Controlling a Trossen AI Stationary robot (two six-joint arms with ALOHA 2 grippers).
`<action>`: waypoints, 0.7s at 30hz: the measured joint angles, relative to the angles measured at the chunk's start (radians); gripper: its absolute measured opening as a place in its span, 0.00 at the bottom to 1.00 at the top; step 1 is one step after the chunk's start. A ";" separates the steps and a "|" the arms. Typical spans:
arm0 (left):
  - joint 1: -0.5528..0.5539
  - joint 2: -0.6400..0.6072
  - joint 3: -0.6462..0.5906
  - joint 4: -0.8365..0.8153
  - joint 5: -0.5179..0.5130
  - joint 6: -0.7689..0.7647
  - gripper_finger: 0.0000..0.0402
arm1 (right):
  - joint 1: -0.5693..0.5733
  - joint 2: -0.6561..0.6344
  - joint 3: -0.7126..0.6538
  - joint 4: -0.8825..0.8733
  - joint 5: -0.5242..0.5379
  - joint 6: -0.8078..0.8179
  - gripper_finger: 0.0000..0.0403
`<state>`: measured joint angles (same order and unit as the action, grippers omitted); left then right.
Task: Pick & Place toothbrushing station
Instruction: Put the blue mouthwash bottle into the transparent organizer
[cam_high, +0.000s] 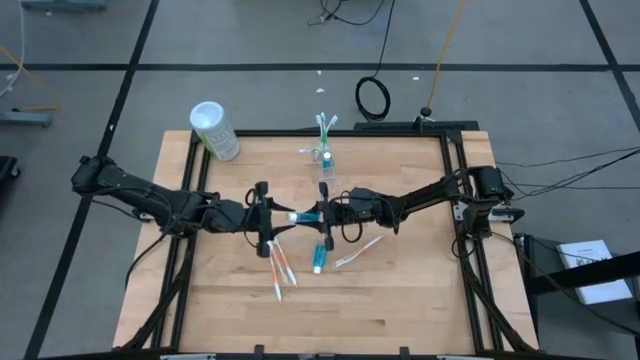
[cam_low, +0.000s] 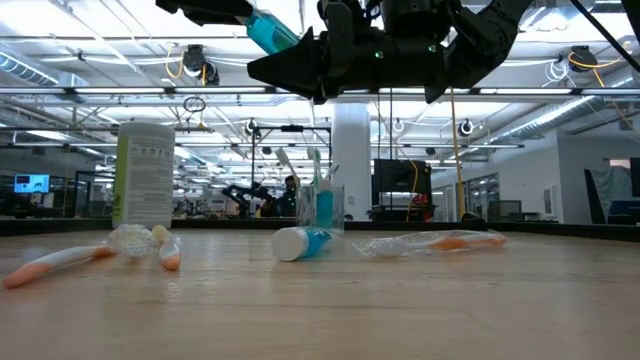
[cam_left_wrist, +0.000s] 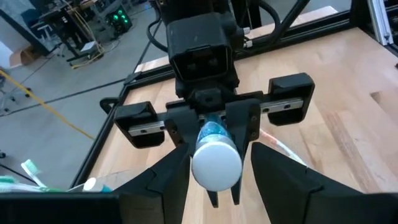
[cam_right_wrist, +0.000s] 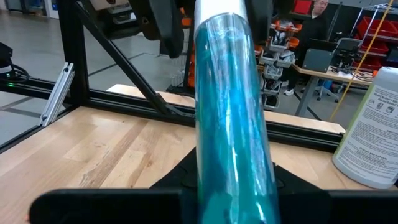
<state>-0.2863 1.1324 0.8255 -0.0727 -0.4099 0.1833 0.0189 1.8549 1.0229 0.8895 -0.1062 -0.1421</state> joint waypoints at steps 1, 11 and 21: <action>0.000 0.000 0.000 0.000 0.000 0.002 0.44 | 0.000 0.000 0.000 0.000 0.000 0.000 0.12; 0.000 0.000 0.000 -0.004 -0.004 0.017 0.43 | 0.000 0.000 0.000 0.000 0.000 0.000 0.12; 0.000 0.000 0.000 0.000 -0.008 -0.006 0.24 | 0.000 0.000 0.000 -0.002 0.000 0.000 0.12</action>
<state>-0.2863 1.1324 0.8257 -0.0728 -0.4181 0.1778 0.0189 1.8549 1.0229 0.8875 -0.1066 -0.1421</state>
